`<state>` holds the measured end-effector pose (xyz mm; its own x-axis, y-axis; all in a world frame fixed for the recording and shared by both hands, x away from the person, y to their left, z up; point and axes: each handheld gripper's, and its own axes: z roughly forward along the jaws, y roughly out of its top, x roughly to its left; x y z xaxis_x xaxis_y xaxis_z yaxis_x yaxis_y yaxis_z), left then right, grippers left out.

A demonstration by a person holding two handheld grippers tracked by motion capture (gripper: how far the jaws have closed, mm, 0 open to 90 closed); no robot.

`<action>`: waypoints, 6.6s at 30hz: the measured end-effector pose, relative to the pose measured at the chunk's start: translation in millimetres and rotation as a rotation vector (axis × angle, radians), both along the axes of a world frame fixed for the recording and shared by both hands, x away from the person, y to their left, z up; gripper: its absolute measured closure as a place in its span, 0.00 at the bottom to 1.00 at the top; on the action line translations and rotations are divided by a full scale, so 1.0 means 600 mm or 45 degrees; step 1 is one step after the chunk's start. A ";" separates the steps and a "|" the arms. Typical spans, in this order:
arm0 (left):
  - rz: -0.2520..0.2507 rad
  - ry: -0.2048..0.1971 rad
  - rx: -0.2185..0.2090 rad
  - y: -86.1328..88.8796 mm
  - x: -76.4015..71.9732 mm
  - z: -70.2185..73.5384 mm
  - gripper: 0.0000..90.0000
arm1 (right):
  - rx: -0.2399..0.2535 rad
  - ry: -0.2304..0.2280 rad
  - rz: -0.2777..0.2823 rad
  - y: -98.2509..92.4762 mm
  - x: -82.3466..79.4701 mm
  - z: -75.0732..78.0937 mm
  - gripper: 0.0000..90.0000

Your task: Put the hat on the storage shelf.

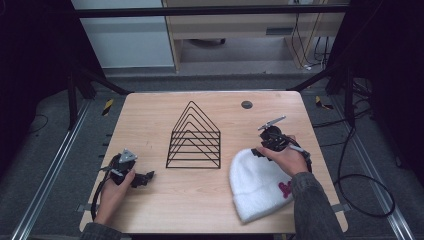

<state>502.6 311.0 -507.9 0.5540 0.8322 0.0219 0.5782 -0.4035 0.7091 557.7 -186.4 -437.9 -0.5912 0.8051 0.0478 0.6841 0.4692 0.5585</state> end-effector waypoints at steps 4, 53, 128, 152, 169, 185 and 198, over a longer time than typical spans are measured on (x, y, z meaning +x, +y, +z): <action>-0.001 0.000 -0.001 0.000 0.000 0.000 0.00 | -0.021 0.059 0.001 -0.006 0.005 -0.023 0.43; 0.035 -0.231 -0.132 -0.011 -0.021 0.044 0.07 | 0.295 -0.494 0.053 -0.026 -0.182 0.173 0.93; -0.294 -0.400 -0.135 -0.132 0.020 0.308 0.18 | 0.532 -0.884 0.089 0.181 -0.061 0.463 0.93; -0.347 -0.293 -0.375 -0.146 0.066 0.302 0.25 | 0.582 -0.813 0.235 0.279 -0.040 0.457 0.93; -0.341 -0.329 -0.296 -0.133 0.040 0.324 0.92 | 0.547 -0.764 0.174 0.242 -0.014 0.433 0.93; -0.348 -0.297 -0.291 -0.113 0.029 0.338 0.93 | 0.531 -0.689 0.096 0.219 -0.003 0.405 0.93; -0.383 -0.331 -0.332 -0.104 0.003 0.363 0.93 | 0.541 -0.704 0.109 0.210 -0.031 0.428 0.93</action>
<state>504.7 248.4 -290.2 0.7750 0.6320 0.0035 0.2529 -0.3152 0.9147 539.1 -60.1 -181.3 -0.6799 0.7330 0.0216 0.2170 0.1730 0.9607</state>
